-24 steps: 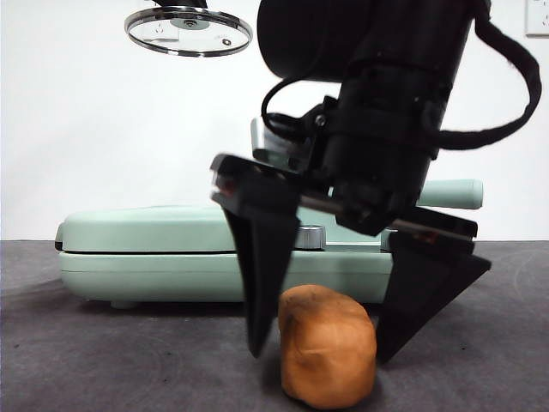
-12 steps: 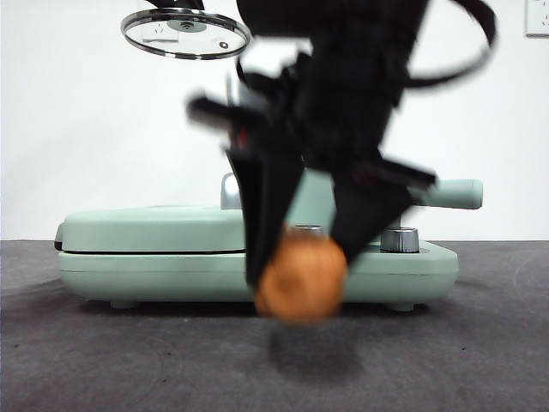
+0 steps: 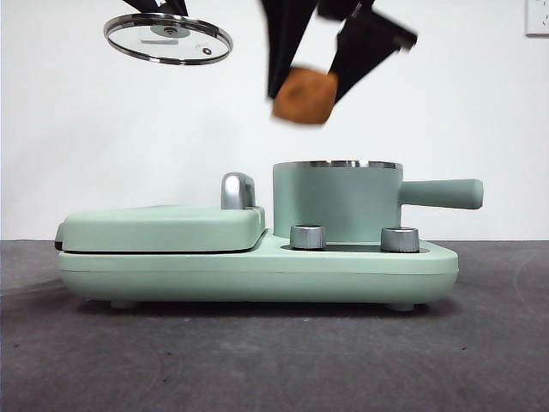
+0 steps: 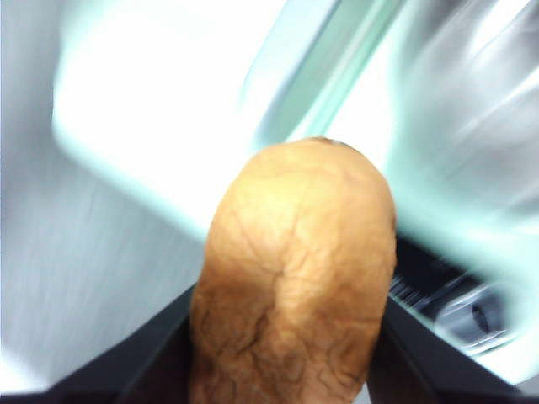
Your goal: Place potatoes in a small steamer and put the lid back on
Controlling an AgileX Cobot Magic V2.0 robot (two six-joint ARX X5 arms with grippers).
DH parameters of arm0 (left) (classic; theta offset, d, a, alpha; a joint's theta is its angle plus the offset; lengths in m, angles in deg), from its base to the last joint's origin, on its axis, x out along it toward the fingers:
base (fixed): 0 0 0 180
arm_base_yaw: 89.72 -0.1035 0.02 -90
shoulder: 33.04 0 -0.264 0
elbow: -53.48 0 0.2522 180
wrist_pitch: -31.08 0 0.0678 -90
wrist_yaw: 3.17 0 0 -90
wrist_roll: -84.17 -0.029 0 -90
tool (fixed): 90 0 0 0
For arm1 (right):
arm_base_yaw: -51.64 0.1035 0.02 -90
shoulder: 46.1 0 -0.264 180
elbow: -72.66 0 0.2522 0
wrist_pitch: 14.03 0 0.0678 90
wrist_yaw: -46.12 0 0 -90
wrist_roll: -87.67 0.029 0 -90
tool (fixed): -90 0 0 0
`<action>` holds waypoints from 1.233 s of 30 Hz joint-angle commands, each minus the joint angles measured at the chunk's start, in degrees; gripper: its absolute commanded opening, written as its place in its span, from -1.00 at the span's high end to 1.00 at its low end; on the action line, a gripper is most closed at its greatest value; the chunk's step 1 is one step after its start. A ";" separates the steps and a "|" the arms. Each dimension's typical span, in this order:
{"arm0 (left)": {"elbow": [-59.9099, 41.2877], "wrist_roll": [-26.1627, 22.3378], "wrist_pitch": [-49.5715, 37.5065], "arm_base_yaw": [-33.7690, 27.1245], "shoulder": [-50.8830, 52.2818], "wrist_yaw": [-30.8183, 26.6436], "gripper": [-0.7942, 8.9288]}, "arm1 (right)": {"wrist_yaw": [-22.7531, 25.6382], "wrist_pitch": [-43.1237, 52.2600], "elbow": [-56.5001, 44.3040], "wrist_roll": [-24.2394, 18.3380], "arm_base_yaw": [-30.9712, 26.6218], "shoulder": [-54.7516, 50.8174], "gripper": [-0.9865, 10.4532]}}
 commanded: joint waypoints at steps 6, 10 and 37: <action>1.90 -0.98 -1.53 0.31 0.28 0.00 0.81 | 0.20 -7.52 17.29 -8.07 -9.92 9.88 0.66; 1.88 -0.98 -1.49 0.31 0.28 0.00 0.81 | -0.17 -10.01 24.72 -9.46 -13.00 16.55 0.66; 1.55 -1.01 -1.31 -0.02 0.28 0.00 0.81 | -3.85 -13.68 31.45 -10.40 -16.11 31.32 0.65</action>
